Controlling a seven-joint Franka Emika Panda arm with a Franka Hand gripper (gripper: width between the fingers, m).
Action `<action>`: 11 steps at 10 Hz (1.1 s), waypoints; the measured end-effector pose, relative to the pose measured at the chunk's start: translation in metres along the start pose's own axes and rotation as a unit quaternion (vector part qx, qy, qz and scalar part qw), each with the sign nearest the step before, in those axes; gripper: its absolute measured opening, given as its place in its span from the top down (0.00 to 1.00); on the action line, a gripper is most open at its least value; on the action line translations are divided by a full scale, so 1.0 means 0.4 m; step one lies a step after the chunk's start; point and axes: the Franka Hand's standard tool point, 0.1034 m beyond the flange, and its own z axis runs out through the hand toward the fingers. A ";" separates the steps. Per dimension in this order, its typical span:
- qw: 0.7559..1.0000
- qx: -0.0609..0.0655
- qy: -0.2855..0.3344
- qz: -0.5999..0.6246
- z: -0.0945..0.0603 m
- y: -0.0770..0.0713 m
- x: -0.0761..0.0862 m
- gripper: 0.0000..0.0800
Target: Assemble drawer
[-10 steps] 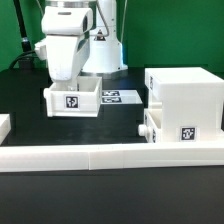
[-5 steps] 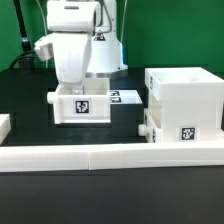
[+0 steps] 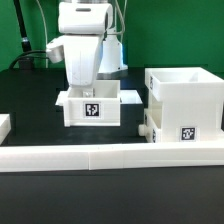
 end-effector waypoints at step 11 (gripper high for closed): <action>1.000 -0.027 0.004 -0.003 0.005 0.018 0.099 0.95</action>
Offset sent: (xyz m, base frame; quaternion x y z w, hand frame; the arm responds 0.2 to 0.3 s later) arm 0.0000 0.0000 0.0000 0.0000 0.0000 0.0000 1.0000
